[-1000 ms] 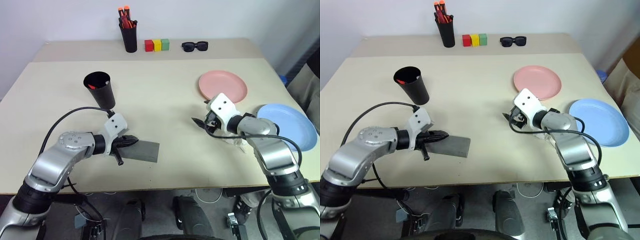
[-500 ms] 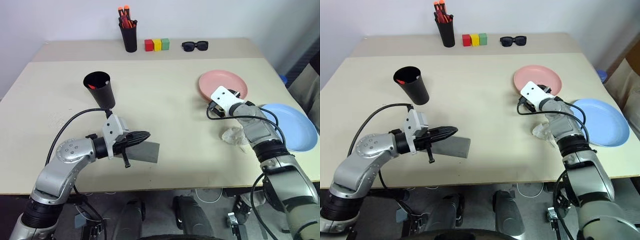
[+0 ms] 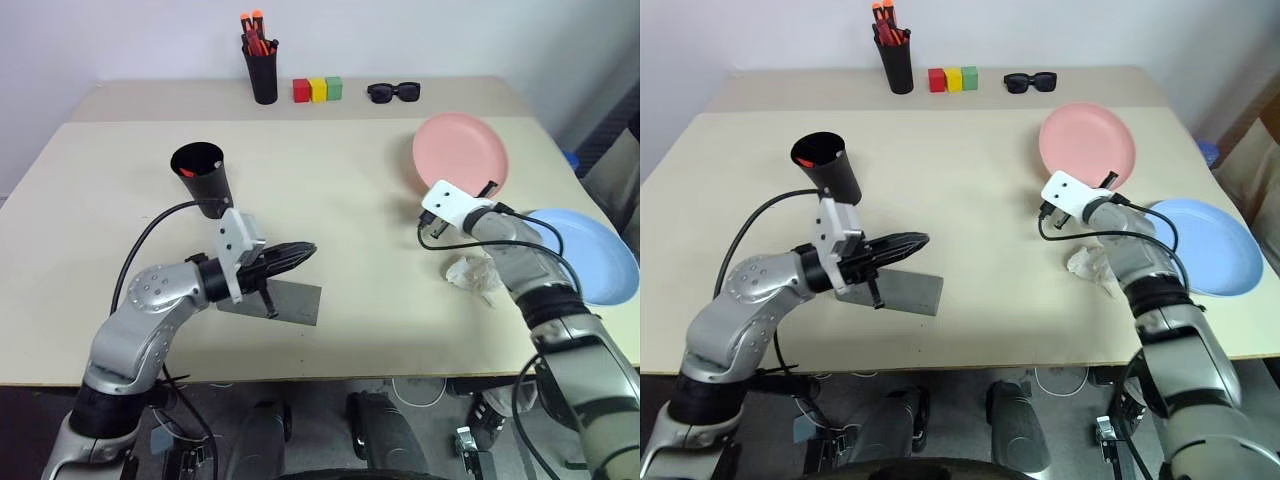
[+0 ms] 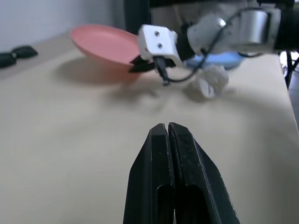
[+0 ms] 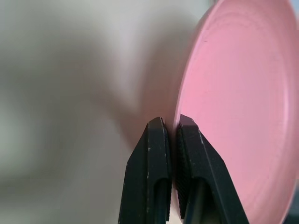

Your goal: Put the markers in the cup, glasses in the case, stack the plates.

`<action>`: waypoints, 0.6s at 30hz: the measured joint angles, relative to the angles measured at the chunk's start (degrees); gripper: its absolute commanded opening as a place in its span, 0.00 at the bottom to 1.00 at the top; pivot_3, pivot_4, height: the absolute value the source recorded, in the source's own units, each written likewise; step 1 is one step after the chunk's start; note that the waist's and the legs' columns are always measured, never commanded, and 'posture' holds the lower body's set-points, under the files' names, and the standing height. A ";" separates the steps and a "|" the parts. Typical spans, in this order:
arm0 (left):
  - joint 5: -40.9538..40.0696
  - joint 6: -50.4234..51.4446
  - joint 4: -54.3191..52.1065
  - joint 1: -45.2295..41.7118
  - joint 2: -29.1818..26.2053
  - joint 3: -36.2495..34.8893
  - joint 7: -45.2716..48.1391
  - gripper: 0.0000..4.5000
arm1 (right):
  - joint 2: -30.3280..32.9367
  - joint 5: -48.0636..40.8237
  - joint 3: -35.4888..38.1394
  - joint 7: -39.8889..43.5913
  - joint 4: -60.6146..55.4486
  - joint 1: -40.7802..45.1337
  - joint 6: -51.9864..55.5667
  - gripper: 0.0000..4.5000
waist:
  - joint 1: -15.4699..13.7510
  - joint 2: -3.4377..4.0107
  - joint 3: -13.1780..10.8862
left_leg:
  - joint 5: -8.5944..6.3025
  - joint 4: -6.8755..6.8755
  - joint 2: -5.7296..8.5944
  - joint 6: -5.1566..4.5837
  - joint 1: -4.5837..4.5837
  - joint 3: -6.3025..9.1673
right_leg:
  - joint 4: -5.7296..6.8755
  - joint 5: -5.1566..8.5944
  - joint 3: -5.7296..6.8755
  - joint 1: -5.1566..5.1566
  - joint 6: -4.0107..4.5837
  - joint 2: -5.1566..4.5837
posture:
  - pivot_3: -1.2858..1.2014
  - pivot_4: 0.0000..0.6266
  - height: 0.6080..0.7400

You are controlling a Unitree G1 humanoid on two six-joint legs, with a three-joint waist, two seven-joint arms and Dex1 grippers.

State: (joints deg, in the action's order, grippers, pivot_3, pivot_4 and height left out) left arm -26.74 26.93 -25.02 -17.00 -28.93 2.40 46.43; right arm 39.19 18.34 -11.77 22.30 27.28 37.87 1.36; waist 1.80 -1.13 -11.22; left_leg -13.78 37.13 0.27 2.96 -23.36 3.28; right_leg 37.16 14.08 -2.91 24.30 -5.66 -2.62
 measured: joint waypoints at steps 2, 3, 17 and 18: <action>0.04 -0.05 1.25 -1.75 1.39 1.62 0.24 0.00 | 3.94 -1.92 3.81 3.34 -10.76 -6.10 3.00 0.01 | -0.62 0.03 0.00 | 0.00 -0.01 0.00 -0.01 0.00 0.01 | 0.00 0.00 0.00 0.00 -0.01 0.01 | 0.52 0.24 1.00; 0.18 -0.30 2.06 -2.43 1.97 2.69 0.74 0.00 | 6.36 -3.51 6.53 5.76 -17.30 -10.38 4.98 0.01 | -1.05 0.04 0.01 | -0.01 -0.01 0.00 -0.01 -0.01 0.03 | -0.01 0.01 0.02 0.00 -0.01 0.01 | 0.52 0.24 1.00; 3.31 -6.73 12.26 -7.38 3.68 10.31 9.72 0.00 | 16.98 -10.77 37.46 21.84 -45.44 -49.50 22.21 0.16 | -0.72 0.08 0.04 | -0.01 0.05 -0.03 -0.03 0.63 -0.14 | -0.18 0.19 -0.08 -0.69 0.24 0.05 | 0.52 0.24 1.00; 3.53 -7.19 12.67 -7.57 3.72 10.32 9.89 0.00 | 16.98 -10.78 37.82 21.96 -45.58 -49.84 22.77 0.23 | -0.71 0.08 0.04 | -0.02 0.03 -0.03 -0.03 0.72 -0.14 | -0.21 0.21 -0.08 -0.78 0.24 0.05 | 0.52 0.24 1.00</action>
State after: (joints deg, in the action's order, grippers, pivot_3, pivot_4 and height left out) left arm -23.21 19.74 -12.35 -24.57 -25.21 12.71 56.31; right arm 56.17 7.56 26.05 44.26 -18.29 -11.96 24.12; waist 1.09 -1.05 -11.18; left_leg -13.79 37.16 0.23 2.93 -22.64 3.14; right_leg 36.95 14.29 -2.99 23.52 -5.43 -2.58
